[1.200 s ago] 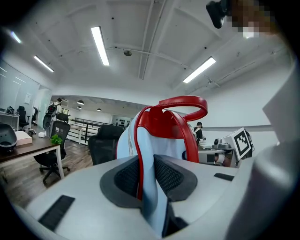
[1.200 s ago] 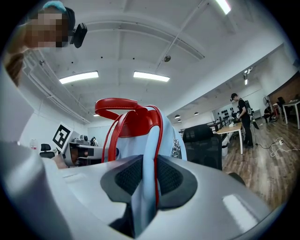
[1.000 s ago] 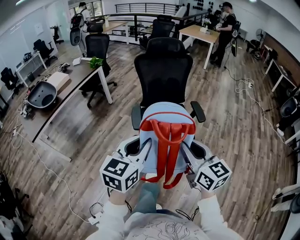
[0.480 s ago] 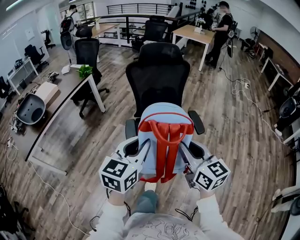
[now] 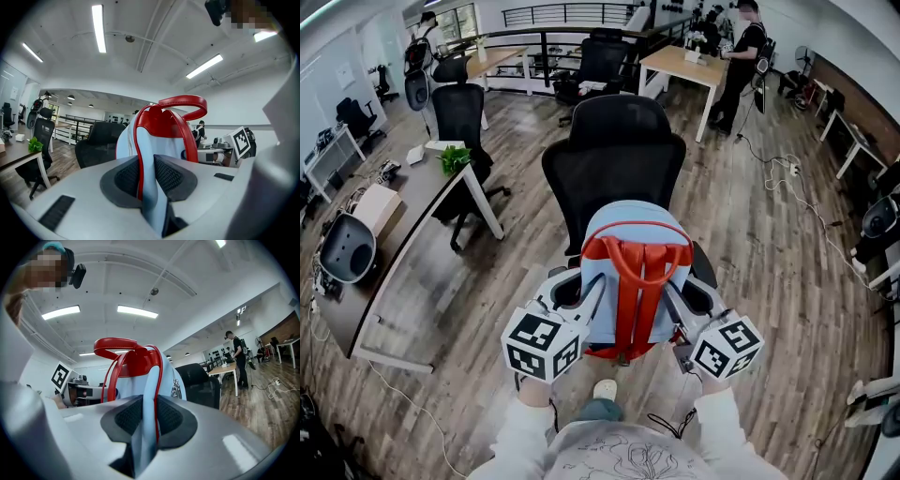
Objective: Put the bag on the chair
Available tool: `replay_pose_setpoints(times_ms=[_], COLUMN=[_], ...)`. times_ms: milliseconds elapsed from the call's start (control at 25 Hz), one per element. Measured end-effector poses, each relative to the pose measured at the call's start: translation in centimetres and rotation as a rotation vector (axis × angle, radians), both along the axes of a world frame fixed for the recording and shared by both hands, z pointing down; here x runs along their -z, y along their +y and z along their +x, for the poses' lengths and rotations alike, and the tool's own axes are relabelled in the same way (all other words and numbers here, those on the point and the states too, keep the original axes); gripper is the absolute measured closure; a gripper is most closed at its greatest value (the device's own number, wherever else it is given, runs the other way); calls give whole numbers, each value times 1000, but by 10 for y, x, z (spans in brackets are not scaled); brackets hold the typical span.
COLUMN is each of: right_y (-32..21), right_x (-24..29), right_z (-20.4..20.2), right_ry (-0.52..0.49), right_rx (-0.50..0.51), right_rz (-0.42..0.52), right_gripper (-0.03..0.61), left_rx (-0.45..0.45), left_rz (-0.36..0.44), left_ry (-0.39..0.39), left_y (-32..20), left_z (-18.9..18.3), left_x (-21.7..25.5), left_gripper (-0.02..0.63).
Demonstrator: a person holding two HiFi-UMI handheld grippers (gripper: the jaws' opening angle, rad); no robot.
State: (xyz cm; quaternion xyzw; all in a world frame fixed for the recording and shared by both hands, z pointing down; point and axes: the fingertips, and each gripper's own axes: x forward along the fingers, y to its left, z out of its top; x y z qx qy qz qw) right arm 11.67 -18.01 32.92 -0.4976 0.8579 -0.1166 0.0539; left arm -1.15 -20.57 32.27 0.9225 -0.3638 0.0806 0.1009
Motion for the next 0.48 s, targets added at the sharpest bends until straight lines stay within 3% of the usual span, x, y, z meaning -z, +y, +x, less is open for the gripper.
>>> replay_pose_setpoints(times_ms=[480], right_y=[-76], right_x=[-26], right_z=[7], right_ry=[8], right_rx=[1], right_rz=[-61], right_gripper=[491], left_rx=[-21], left_rz=[-55], left_ry=[1], left_y=[-76], left_z=[7], left_x=[-27], left_gripper=[531])
